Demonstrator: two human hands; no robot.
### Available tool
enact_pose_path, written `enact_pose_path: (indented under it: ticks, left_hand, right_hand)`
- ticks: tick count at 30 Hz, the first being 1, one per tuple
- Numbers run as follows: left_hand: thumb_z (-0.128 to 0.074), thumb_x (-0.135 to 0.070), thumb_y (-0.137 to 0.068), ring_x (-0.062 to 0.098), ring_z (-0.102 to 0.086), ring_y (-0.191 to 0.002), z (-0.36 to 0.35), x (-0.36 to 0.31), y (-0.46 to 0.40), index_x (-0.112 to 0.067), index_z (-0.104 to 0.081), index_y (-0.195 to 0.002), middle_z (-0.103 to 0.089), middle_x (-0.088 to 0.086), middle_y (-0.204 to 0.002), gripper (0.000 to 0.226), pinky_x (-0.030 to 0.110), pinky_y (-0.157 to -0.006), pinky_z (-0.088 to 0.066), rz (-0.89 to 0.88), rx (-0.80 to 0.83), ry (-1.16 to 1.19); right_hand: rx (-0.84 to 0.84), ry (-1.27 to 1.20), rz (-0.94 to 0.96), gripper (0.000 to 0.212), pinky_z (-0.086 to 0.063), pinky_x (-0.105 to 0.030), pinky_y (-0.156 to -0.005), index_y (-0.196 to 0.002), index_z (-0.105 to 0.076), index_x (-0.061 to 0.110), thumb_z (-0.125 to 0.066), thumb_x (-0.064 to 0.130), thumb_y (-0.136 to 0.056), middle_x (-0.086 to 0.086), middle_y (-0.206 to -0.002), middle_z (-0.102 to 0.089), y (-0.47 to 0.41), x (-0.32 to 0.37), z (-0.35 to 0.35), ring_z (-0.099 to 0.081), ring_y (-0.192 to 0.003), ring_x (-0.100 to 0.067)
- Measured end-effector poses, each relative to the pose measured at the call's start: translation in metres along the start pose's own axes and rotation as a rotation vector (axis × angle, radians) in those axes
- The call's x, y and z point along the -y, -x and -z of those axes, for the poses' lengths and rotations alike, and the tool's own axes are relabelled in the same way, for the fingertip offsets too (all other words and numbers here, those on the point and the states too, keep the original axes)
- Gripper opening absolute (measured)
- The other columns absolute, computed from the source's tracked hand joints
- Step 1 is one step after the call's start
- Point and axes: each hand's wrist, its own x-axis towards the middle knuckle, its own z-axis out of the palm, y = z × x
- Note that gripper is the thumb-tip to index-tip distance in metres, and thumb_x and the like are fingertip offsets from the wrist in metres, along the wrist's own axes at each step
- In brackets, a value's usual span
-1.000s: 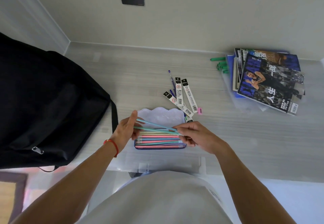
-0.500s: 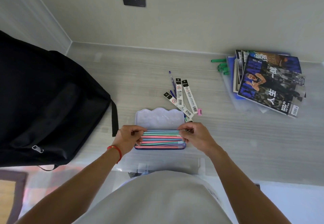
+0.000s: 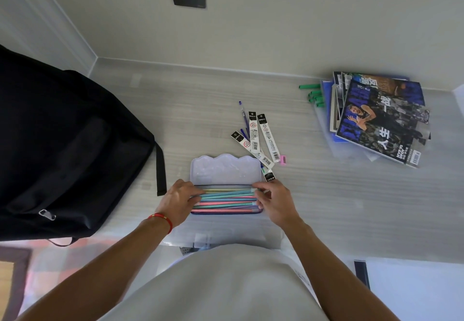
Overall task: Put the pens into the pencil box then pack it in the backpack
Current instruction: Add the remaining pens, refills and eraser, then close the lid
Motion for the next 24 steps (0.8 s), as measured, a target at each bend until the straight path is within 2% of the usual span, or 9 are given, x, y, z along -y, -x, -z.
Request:
enact_pose_path:
  ticks: [2,4,6,9,11,14,17,22,24]
  left_hand:
    - [-0.064,-0.018,-0.093,0.011,-0.05,-0.098,0.0,0.002,0.0,-0.02,-0.072,-0.112,-0.069,0.002,-0.105,0.021,0.025,-0.09,-0.047,-0.005,0.001,-0.002]
    - [-0.064,-0.018,-0.093,0.013,-0.052,-0.098,0.0,0.002,0.0,-0.019,-0.071,-0.113,-0.067,0.004,-0.107,0.021,0.027,-0.091,-0.048,-0.007,0.013,0.006]
    - [-0.064,-0.018,-0.093,0.011,-0.05,-0.094,0.001,0.002,-0.001,-0.02,-0.071,-0.114,-0.065,0.006,-0.107,0.023,0.024,-0.09,-0.047,-0.026,0.017,0.004]
    - [-0.063,-0.017,-0.094,0.01,-0.05,-0.094,0.003,0.004,-0.003,-0.02,-0.07,-0.118,-0.064,0.005,-0.108,0.026,0.025,-0.092,-0.048,-0.074,0.047,-0.017]
    - [-0.062,-0.015,-0.094,0.01,-0.05,-0.095,0.005,0.005,-0.005,-0.019,-0.07,-0.118,-0.066,0.004,-0.107,0.026,0.025,-0.091,-0.049,-0.101,0.061,-0.024]
    - [-0.064,-0.011,-0.092,0.008,-0.046,-0.094,0.008,0.008,-0.008,-0.018,-0.072,-0.114,-0.069,0.003,-0.102,0.025,0.025,-0.088,-0.05,-0.126,0.048,0.001]
    - [-0.065,-0.018,-0.092,0.009,-0.049,-0.098,0.008,0.01,-0.009,-0.023,-0.071,-0.116,-0.064,0.001,-0.108,0.025,0.024,-0.092,-0.049,-0.094,0.11,0.002]
    - [-0.064,-0.024,-0.092,0.008,-0.051,-0.095,0.007,0.009,-0.01,-0.029,-0.069,-0.116,-0.057,-0.001,-0.109,0.024,0.019,-0.089,-0.046,-0.043,0.117,0.005]
    - [-0.067,-0.026,-0.09,0.007,-0.053,-0.093,0.008,0.008,-0.008,-0.031,-0.07,-0.111,-0.059,-0.004,-0.106,0.021,0.018,-0.088,-0.047,-0.039,0.112,0.011]
  right_hand:
    - [0.009,-0.015,0.005,0.021,-0.06,-0.024,-0.056,-0.102,-0.074,0.012,-0.062,-0.003,-0.094,-0.017,-0.092,-0.065,0.002,-0.001,0.002,-0.069,-0.062,-0.032]
    - [-0.015,0.012,0.003,0.023,-0.058,-0.021,-0.057,-0.102,-0.073,0.012,-0.06,-0.005,-0.093,-0.016,-0.092,-0.067,0.004,-0.004,0.004,-0.068,-0.061,-0.028]
    - [-0.042,0.082,0.014,0.023,-0.058,-0.022,-0.063,-0.104,-0.074,0.012,-0.062,-0.003,-0.092,-0.009,-0.096,-0.068,0.007,-0.007,0.007,-0.068,-0.07,-0.018]
    - [-0.026,0.173,0.077,0.022,-0.058,-0.025,-0.075,-0.106,-0.075,0.014,-0.067,0.0,-0.09,-0.003,-0.1,-0.068,0.013,-0.008,0.009,-0.067,-0.087,-0.015]
    - [-0.006,0.196,0.1,0.025,-0.058,-0.027,-0.078,-0.109,-0.074,0.015,-0.068,0.0,-0.09,-0.004,-0.099,-0.065,0.014,-0.007,0.009,-0.065,-0.089,-0.016]
    - [0.006,0.231,0.124,0.029,-0.057,-0.021,-0.079,-0.114,-0.073,0.015,-0.07,0.001,-0.089,-0.004,-0.098,-0.061,0.013,-0.006,0.009,-0.064,-0.087,-0.015]
    - [0.014,0.261,0.13,0.026,-0.056,-0.019,-0.078,-0.111,-0.075,0.016,-0.072,0.003,-0.089,-0.003,-0.097,-0.06,0.011,-0.008,0.009,-0.063,-0.083,-0.011]
    - [0.0,0.269,0.135,0.014,-0.062,-0.032,-0.078,-0.104,-0.075,0.012,-0.074,0.014,-0.09,-0.005,-0.1,-0.067,0.011,-0.014,0.008,-0.068,-0.086,-0.015]
    - [-0.001,0.305,0.149,0.014,-0.061,-0.033,-0.079,-0.104,-0.075,0.011,-0.073,0.015,-0.091,-0.007,-0.101,-0.068,0.009,-0.015,0.008,-0.069,-0.086,-0.017]
